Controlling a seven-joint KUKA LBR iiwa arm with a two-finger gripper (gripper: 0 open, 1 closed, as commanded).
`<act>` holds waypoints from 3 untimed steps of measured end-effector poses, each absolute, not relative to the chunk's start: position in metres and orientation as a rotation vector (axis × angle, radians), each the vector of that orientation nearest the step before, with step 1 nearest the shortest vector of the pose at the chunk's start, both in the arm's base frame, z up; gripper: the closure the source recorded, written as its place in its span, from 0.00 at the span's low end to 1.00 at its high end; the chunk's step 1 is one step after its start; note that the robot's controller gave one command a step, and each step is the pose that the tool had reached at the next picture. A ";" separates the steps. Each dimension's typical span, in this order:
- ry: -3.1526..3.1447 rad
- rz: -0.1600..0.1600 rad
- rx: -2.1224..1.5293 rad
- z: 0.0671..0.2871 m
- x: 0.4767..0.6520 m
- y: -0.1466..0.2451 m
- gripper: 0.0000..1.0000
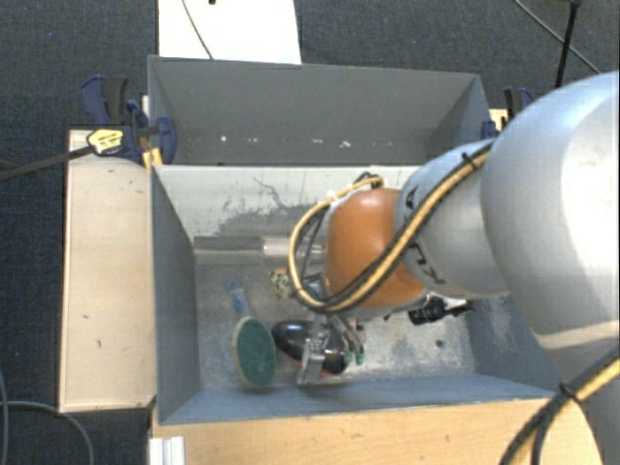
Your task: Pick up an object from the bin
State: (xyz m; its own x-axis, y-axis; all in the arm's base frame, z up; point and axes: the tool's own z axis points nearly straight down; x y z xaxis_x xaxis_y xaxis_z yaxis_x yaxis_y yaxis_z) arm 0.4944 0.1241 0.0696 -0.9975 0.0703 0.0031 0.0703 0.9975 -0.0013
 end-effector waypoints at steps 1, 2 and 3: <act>-3.138 0.000 -0.120 0.070 0.495 0.124 0.00; -3.140 -0.001 -0.125 0.071 0.496 0.124 1.00; -3.142 -0.002 -0.135 0.077 0.497 0.124 1.00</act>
Offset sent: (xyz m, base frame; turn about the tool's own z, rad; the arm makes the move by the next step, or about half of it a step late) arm 0.0000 0.0000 0.0000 0.0000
